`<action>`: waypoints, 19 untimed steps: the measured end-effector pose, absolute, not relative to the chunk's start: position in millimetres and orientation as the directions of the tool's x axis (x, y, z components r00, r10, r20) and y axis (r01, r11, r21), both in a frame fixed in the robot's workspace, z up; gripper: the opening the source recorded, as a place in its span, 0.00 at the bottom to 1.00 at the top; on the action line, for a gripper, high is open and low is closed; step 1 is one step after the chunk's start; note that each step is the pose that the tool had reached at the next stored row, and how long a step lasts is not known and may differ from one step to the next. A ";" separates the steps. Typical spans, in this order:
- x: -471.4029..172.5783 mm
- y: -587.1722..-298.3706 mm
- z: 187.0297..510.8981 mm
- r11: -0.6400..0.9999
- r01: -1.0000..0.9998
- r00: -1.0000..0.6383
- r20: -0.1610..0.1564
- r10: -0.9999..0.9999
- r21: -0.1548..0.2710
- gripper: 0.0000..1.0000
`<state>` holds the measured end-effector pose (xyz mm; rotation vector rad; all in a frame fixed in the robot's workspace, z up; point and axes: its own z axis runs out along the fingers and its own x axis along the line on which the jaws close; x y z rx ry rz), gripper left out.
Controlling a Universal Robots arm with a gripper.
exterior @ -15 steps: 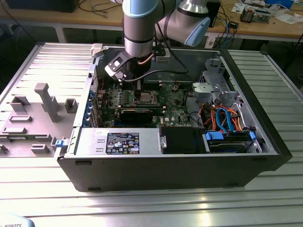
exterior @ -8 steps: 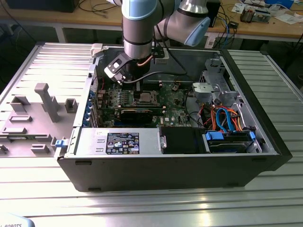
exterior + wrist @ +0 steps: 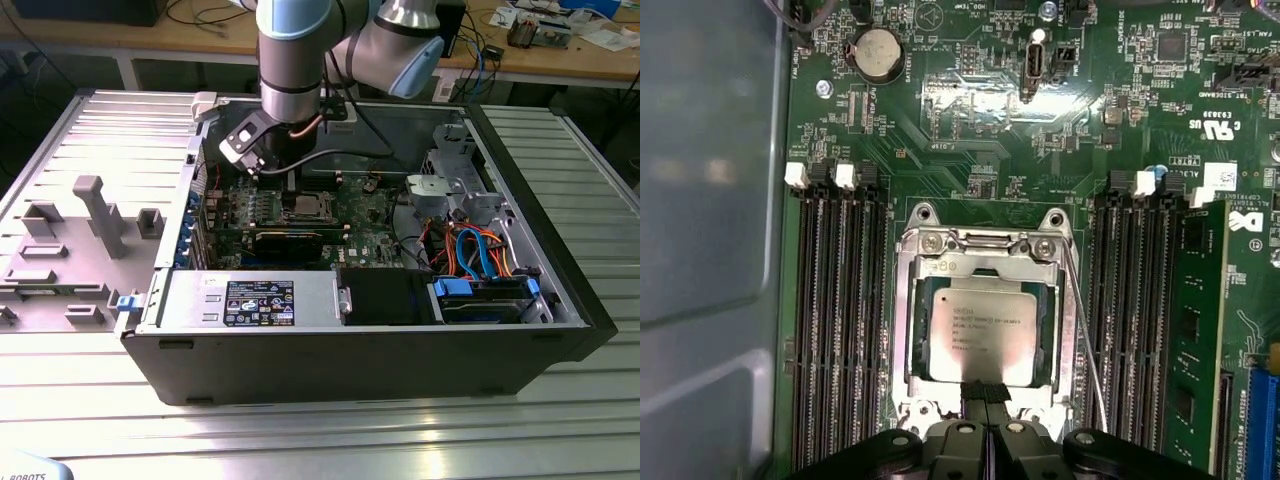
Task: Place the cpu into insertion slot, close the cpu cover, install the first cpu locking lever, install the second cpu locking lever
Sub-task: 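Close the cpu cover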
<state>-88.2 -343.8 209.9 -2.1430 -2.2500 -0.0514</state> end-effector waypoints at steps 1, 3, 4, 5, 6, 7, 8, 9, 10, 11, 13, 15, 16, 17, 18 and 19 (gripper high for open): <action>-88.2 -343.8 210.7 0.049 0.999 -0.049 0.047 0.998 0.001 0.11; -92.6 -343.8 210.9 0.052 0.999 -0.052 0.047 0.998 0.000 0.11; -93.6 -343.7 210.6 0.052 0.999 -0.052 0.047 0.998 0.001 0.11; -93.6 -343.7 209.8 0.053 0.999 -0.053 0.047 0.997 0.001 0.11; -93.6 -343.7 208.9 0.053 0.999 -0.053 0.047 0.997 0.000 0.11; -93.6 -343.7 207.7 0.053 0.999 -0.053 0.047 0.997 0.000 0.11; -93.6 -343.7 206.9 0.053 0.999 -0.053 0.047 0.997 -0.001 0.11; -93.7 -343.7 206.5 0.053 0.999 -0.053 0.047 0.998 -0.001 0.11; -93.7 -343.7 206.5 0.053 0.999 -0.053 0.047 0.998 -0.001 0.11; -93.7 -343.7 206.5 0.053 0.999 -0.053 0.047 0.998 -0.001 0.11; -94.0 -343.6 206.9 0.053 0.999 -0.053 0.048 0.997 -0.001 0.11; -94.2 -343.6 208.8 0.053 0.999 -0.053 0.047 0.997 -0.001 0.11; -94.2 -343.6 209.5 0.053 0.999 -0.053 0.047 0.997 -0.001 0.11; -94.2 -343.6 210.7 0.053 0.999 -0.053 0.047 0.997 -0.001 0.11; -94.2 -343.6 211.6 0.053 0.999 -0.053 0.047 0.997 -0.001 0.11; -94.2 -343.6 211.9 0.053 0.999 -0.053 0.048 0.997 -0.001 0.11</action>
